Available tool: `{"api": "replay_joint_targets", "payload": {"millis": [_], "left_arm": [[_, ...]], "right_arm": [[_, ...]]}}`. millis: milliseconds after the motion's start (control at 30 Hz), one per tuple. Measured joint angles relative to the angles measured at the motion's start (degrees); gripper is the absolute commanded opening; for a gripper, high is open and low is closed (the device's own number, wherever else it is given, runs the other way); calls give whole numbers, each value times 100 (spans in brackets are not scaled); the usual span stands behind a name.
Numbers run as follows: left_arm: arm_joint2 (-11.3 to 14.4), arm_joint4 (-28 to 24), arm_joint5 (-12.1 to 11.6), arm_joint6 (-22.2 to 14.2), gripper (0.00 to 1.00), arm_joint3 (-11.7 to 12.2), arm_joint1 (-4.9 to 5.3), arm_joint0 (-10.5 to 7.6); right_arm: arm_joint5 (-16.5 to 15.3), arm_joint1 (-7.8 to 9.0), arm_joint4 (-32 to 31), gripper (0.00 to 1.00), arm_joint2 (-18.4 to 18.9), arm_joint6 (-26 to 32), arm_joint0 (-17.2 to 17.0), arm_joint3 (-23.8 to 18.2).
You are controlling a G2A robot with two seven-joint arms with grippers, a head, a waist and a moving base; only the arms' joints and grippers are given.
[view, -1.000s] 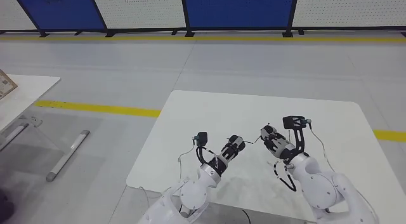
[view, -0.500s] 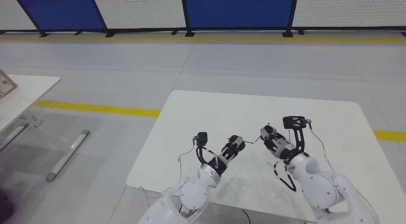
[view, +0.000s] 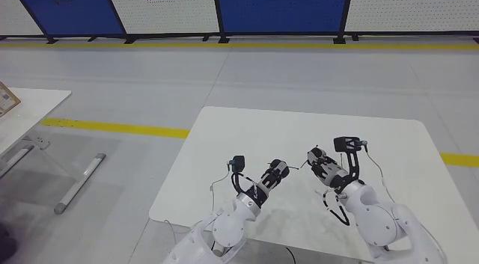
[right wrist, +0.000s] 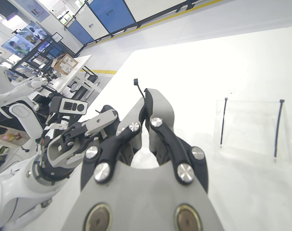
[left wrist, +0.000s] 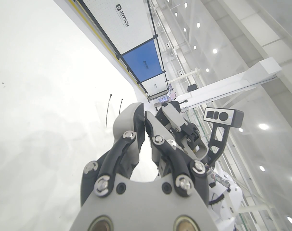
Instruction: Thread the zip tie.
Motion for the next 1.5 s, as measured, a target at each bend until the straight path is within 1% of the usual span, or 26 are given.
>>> {"api": "replay_joint_targets", "payload": {"millis": [400,533,633,733,1233,1333,1500], "left_arm": [[0,0,0,0,0,0,0,0],[0,0,0,0,0,0,0,0],[0,0,0,0,0,0,0,0],[0,0,0,0,0,0,0,0],[0,0,0,0,0,0,0,0],[0,0,0,0,0,0,0,0],[0,0,0,0,0,0,0,0]], "right_arm": [[-7,-1,0,0,1,-27,-13,7],[5,-26,99,0,40,-415,-126,-52],[8,-30,222,0,121,-536,-223,-148],[-18,-32,334,0,167,-530,-266,-184],[-14,-32,332,0,169,-534,-266,-180],[32,-49,418,0,232,-785,-309,-147],[-114,-62,433,0,219,-980,-444,-85]]}}
